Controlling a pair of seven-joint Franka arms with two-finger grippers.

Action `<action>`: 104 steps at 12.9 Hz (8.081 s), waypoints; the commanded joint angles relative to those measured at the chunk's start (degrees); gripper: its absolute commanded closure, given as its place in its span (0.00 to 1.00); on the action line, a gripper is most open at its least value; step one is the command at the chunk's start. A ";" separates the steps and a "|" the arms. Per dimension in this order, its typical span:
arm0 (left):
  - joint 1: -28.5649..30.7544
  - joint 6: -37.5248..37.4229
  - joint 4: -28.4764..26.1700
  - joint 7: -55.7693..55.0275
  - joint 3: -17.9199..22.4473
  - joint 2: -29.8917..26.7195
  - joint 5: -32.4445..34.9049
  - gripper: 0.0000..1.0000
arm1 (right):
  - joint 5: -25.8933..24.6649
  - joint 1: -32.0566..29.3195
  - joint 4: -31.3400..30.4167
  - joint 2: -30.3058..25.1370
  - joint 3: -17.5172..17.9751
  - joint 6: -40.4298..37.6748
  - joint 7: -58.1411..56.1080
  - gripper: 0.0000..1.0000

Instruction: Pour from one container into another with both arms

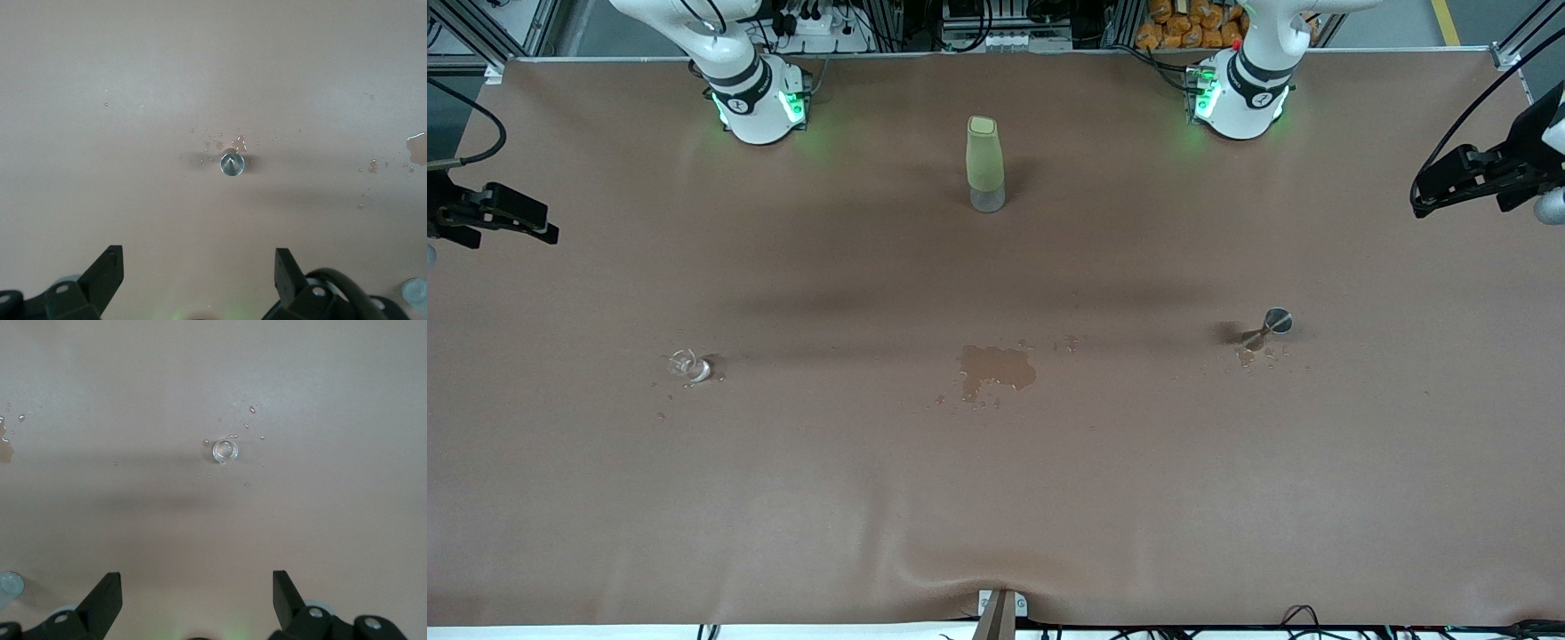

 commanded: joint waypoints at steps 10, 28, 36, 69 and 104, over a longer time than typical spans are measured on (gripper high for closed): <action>11.61 -0.36 -0.33 31.61 1.28 6.60 -11.79 0.00 | -0.21 0.72 1.09 1.30 -0.07 -0.14 0.18 0.00; 32.47 -5.72 -3.40 128.56 -0.04 44.23 -38.10 0.00 | 6.64 -4.28 -1.36 20.02 0.02 16.73 -31.68 0.00; 31.77 -5.28 -4.02 154.27 -0.30 51.87 -49.17 0.12 | 26.84 -20.28 -4.17 28.29 -0.07 16.73 -86.42 0.00; 25.79 -1.41 -7.71 157.96 -1.36 56.19 -61.40 0.93 | 68.61 -27.76 -9.72 51.67 1.68 11.64 -148.00 0.00; -19.12 30.22 7.58 147.94 -3.38 55.75 -104.73 1.00 | 64.74 -20.91 -2.34 54.84 1.86 4.17 -140.38 1.00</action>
